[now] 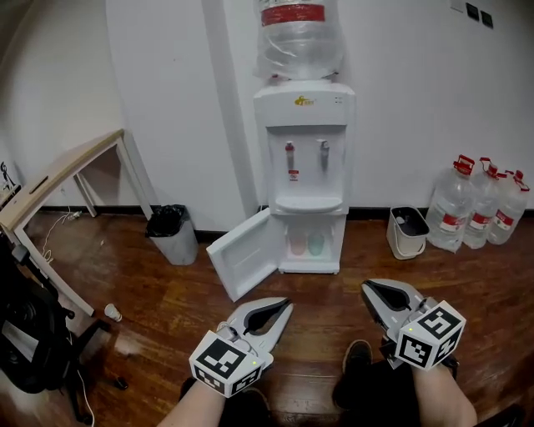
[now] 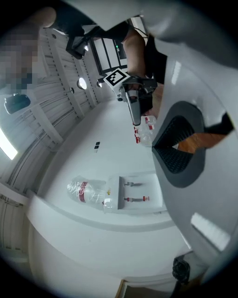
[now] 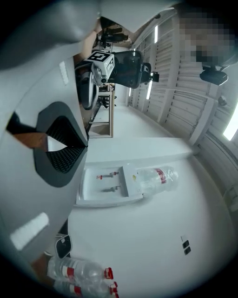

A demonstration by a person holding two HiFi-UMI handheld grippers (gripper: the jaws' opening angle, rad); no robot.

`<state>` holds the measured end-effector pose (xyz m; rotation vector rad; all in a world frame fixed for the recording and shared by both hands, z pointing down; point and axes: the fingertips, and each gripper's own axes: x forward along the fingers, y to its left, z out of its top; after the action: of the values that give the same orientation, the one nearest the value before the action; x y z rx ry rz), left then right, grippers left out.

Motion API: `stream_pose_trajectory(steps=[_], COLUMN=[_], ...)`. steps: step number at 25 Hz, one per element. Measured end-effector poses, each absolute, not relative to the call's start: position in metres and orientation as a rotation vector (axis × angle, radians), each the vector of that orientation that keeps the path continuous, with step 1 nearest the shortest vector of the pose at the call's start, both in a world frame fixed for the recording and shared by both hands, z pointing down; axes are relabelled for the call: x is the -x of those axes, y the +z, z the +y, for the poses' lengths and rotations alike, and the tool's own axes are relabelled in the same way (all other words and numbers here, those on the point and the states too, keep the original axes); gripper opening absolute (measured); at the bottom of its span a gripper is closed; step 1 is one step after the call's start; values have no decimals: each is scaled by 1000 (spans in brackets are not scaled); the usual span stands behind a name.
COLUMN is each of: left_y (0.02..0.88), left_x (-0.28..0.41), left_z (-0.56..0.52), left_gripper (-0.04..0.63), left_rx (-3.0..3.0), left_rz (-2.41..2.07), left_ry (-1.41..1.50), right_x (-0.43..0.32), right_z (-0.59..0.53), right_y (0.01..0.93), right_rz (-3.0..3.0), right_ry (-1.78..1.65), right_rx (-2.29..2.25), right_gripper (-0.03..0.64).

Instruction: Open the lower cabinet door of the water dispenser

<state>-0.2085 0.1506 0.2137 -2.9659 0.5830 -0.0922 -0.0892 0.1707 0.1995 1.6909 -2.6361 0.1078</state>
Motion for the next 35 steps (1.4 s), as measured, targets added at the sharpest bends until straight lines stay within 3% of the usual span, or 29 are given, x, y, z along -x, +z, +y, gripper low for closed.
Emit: stream_pose_trajectory(steps=[9, 14, 23, 35], left_y=[139, 159, 163, 156], left_x=[203, 210, 194, 165], left_z=[140, 116, 95, 77], left_gripper=[5, 4, 4, 3], left_rx=[3006, 3050, 3012, 2924], left_rz=[613, 761, 797, 889], left_ry=[1, 116, -4, -61], right_x=[53, 51, 60, 8], right_z=[163, 146, 111, 79], right_y=[189, 189, 166, 167], right_rz=[-2687, -2657, -2776, -2708], right_ry=[134, 72, 35, -40], right_rx=[-1742, -1723, -1645, -1607], right_gripper=[2, 2, 2, 2])
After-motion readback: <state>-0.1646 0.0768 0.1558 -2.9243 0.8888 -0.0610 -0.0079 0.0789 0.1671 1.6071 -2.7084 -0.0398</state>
